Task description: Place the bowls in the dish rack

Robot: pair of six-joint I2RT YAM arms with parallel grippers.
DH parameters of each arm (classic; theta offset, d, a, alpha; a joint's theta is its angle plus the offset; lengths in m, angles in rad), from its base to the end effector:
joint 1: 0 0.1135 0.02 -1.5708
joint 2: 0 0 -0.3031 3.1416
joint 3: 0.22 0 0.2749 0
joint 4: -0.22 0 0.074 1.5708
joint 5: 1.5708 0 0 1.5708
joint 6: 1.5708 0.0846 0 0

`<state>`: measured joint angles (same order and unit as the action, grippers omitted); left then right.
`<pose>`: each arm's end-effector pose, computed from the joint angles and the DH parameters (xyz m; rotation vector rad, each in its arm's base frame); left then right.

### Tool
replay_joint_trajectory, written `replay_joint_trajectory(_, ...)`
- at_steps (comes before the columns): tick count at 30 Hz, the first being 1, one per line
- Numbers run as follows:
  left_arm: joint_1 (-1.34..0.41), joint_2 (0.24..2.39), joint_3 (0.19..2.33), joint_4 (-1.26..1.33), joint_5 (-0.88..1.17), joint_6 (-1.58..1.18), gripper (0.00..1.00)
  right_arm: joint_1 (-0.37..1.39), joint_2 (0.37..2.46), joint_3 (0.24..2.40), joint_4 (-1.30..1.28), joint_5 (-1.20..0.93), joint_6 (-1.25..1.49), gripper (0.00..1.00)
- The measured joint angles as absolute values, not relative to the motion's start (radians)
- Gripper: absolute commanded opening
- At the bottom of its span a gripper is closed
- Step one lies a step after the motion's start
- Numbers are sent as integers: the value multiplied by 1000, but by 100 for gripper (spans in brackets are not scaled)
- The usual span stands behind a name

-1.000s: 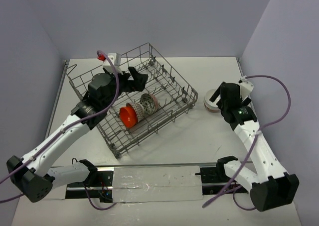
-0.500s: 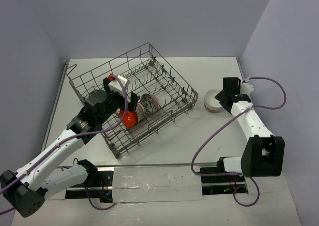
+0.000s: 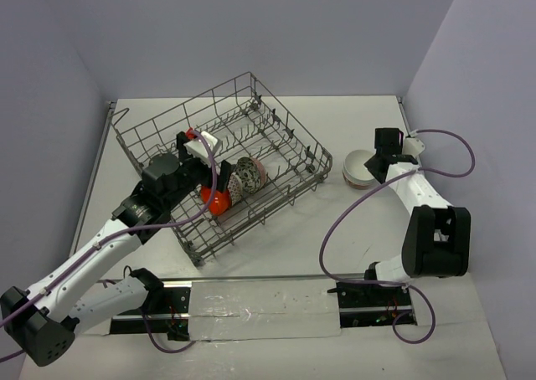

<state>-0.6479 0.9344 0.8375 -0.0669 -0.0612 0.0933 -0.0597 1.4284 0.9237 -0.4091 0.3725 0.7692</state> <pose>0.2176 -0.1582 0.3652 0.5904 1.6446 -0.3542 0.3317 -0.0507 0.2153 1.1075 2.1347 -0.1399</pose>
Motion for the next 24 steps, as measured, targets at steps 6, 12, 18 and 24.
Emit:
replay_joint_trajectory(6, -648, 941, 838, -67, -48, 94, 99, -60, 1451, 924, -394, 369, 760, 28)
replay_joint_trajectory(12, -648, 942, 838, -67, -22, 98, 98, -60, 1452, 924, -395, 354, 741, 8)
replay_joint_trajectory(18, -648, 949, 838, -68, 12, 111, 98, -50, 1434, 923, -399, 349, 724, 0)
replay_joint_trajectory(24, -650, 956, 838, -69, 78, 118, 98, -18, 1333, 923, -419, 369, 696, 0)
